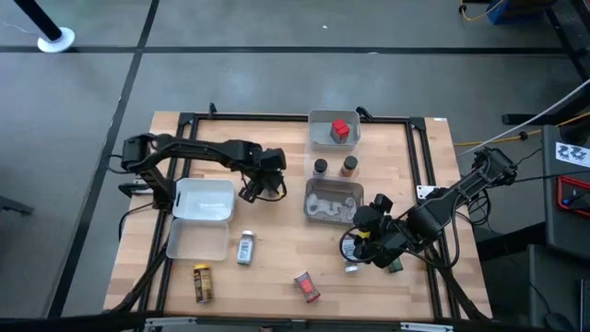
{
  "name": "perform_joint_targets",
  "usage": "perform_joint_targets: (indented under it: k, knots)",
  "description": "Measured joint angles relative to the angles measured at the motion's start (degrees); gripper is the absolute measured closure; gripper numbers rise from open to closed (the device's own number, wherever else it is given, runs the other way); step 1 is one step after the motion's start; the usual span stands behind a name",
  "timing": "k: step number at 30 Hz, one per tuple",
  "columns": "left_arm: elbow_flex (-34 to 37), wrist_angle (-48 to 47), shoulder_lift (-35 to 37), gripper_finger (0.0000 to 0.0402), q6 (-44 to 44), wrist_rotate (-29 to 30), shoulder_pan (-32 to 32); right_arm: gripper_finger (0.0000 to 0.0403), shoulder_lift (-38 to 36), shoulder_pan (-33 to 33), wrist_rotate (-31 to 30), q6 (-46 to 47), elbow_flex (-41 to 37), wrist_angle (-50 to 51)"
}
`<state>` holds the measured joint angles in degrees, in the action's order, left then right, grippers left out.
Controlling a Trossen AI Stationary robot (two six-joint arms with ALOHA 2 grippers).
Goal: Sort spices by type
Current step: Put the top black seasoning can into the black bin
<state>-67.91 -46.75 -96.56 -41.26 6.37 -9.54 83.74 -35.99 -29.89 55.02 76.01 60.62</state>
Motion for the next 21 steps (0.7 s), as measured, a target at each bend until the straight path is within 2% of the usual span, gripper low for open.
perform_joint_targets:
  k: [10,13,18,21]
  knots:
    - [0.1,0.6,-4.6,0.0195,0.8,0.1,0.2,0.0118,0.0,0.0,0.0,0.0,0.0,-0.1]
    - [0.1,0.8,-4.7,0.0223,1.9,0.1,0.8,0.0118,0.0,0.0,0.3,0.0,0.0,-0.1]
    - [-2.3,-0.3,-4.7,0.0295,6.5,0.2,2.2,0.0118,0.0,0.0,2.7,-1.2,0.0,-0.1]
    - [-5.5,-2.9,-4.7,0.0296,9.6,0.2,2.8,0.0118,0.0,0.0,4.8,-2.6,0.0,0.1]
